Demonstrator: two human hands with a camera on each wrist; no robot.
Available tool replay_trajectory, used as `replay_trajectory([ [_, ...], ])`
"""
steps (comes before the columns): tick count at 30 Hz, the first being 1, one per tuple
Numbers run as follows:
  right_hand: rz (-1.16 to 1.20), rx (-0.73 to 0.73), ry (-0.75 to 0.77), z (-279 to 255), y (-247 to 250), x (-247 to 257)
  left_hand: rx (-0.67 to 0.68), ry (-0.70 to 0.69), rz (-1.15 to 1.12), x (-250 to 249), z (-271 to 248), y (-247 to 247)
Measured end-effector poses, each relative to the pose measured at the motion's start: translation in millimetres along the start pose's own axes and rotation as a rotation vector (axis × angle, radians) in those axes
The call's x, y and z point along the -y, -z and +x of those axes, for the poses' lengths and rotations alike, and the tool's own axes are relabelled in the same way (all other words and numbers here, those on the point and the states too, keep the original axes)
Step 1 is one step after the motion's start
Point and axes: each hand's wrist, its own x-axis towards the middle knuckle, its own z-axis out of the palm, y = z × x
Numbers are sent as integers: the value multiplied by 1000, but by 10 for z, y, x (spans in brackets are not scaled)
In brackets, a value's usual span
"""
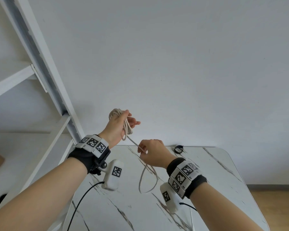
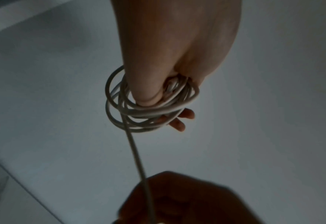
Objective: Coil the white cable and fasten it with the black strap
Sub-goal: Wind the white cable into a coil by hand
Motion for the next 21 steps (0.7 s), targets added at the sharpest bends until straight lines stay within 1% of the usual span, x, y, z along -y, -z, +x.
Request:
replay_trajectory([
  [4,-4,-9,42,-4,12,35,52,-33,400,101,-45,17],
  [6,-13,-2,67,-2,20,43,82,-9,583,126,-99,15],
  [8,-41,10,89,-1,34,36,108,26,717,153,-137,9],
  [10,-57,2,105,-5,52,18,112,62,773,191,-131,26],
  [14,56,-26,123,-11,70,-3,85,96,669,223,-115,35],
  [16,62,-46,138,-2,77,3,92,115,672,230,-107,16],
  [19,12,-77,162,8,102,0,162,208,770,265,-72,-1],
  [21,-84,-108,171,11,111,-16,223,291,834,295,-55,21],
])
